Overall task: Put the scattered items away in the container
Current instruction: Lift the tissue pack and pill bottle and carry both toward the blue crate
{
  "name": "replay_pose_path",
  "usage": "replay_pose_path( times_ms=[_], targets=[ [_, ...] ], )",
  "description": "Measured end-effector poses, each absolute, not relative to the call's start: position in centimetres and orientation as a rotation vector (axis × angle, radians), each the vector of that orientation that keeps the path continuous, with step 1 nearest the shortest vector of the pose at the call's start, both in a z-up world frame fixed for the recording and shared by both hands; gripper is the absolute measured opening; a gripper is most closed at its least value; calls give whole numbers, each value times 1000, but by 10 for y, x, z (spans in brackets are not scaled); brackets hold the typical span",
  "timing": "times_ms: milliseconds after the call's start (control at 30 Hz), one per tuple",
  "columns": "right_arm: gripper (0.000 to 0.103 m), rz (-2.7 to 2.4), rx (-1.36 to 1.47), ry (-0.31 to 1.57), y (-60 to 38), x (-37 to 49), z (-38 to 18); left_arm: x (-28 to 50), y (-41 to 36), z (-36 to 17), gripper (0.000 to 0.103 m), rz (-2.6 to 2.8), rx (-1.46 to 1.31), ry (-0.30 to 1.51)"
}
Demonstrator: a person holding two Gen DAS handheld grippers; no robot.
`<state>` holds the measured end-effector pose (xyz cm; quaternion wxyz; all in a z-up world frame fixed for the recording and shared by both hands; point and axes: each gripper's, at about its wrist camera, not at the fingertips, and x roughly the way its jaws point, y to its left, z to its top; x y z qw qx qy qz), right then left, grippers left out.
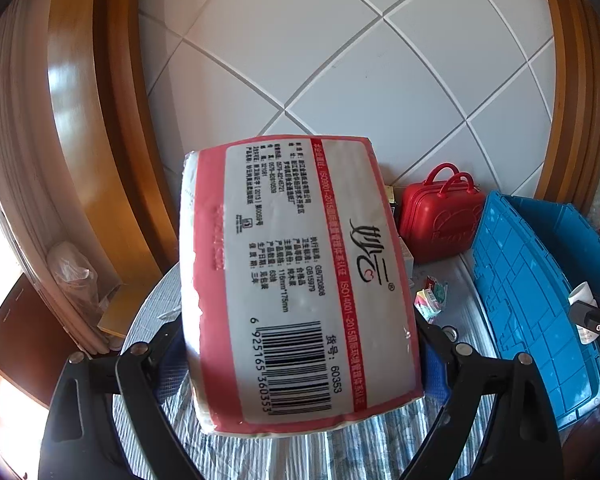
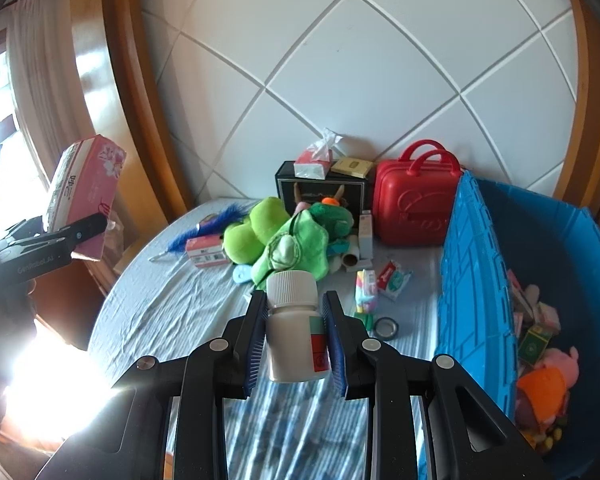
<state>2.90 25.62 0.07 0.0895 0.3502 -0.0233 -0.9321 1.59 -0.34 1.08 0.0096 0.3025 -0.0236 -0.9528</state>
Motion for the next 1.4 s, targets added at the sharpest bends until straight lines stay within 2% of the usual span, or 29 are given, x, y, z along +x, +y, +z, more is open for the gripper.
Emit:
replay_pose_path(
  times_ms=[1400],
  targets=[
    [28,-2844,996,-213,430,53,2,11,163,33,92,-3074,950,-193]
  ],
)
